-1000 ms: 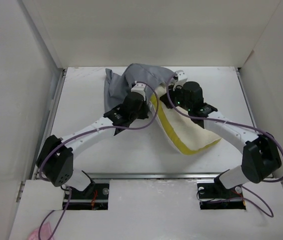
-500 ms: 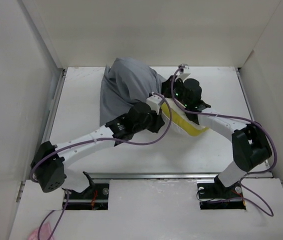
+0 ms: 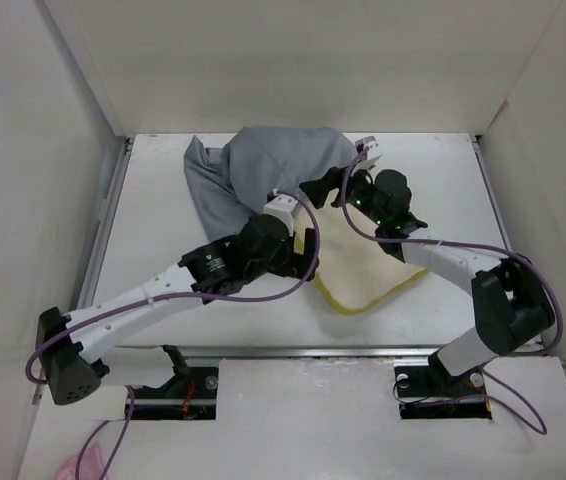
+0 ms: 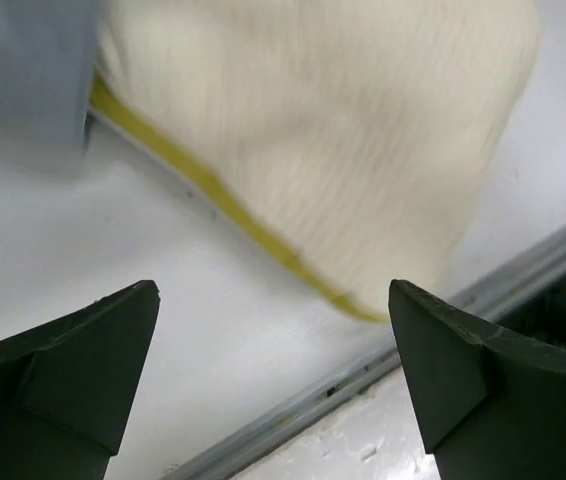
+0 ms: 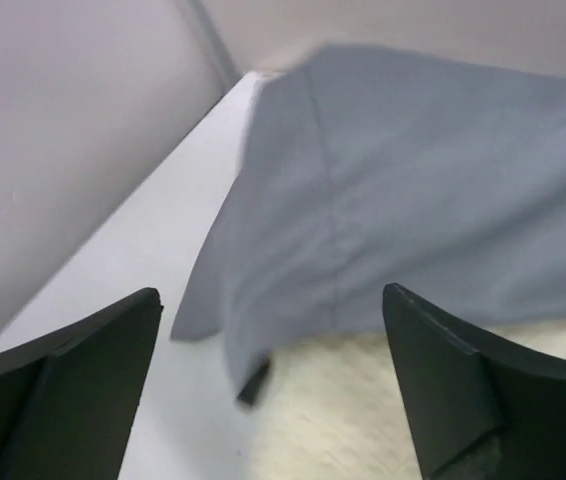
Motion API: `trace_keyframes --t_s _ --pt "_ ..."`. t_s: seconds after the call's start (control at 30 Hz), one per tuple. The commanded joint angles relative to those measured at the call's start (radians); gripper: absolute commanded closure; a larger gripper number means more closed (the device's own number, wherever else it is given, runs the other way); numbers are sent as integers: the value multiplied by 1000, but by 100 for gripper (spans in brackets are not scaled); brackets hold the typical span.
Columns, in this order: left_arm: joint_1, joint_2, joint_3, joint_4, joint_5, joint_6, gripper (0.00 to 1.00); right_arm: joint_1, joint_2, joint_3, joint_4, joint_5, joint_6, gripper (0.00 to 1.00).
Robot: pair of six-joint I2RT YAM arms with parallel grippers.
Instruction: Put the pillow into the pillowcase
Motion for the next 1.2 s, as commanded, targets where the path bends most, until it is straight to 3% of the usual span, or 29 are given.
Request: trace_keyframes --t_s 0.0,0.1,0.2,0.27,0.4,0.53,0.73,0.97,1.1,1.13,1.17 --pt "12 -46 141 -82 -222 -43 0 20 -86 -23 -25 -107 -132 0" --pt "96 -21 212 -71 -304 -43 0 20 -139 47 -264 -83 -200 0" --pt "158 49 281 -60 -292 -14 0 9 -196 57 -424 27 -200 0" --pt "201 158 329 -60 -264 44 0 0 -218 32 -471 139 -175 0" --pt "236 391 445 -92 -224 131 0 -65 -229 9 -596 207 -128 0" --pt "236 584 564 -123 -193 196 0 -124 -218 -41 -616 140 -108 0" --pt "279 756 669 -178 -259 198 0 -68 -184 -69 -587 29 -244 0" --pt "315 853 764 -224 -351 144 12 111 -91 -20 -608 170 -350 0" --pt "325 853 764 -183 -351 157 15 132 -57 0 -598 162 -359 0" --pt "338 864 773 -183 -341 167 18 141 -45 0 -588 162 -359 0" --pt "348 881 785 -183 -340 167 26 141 -34 0 -578 162 -359 0"
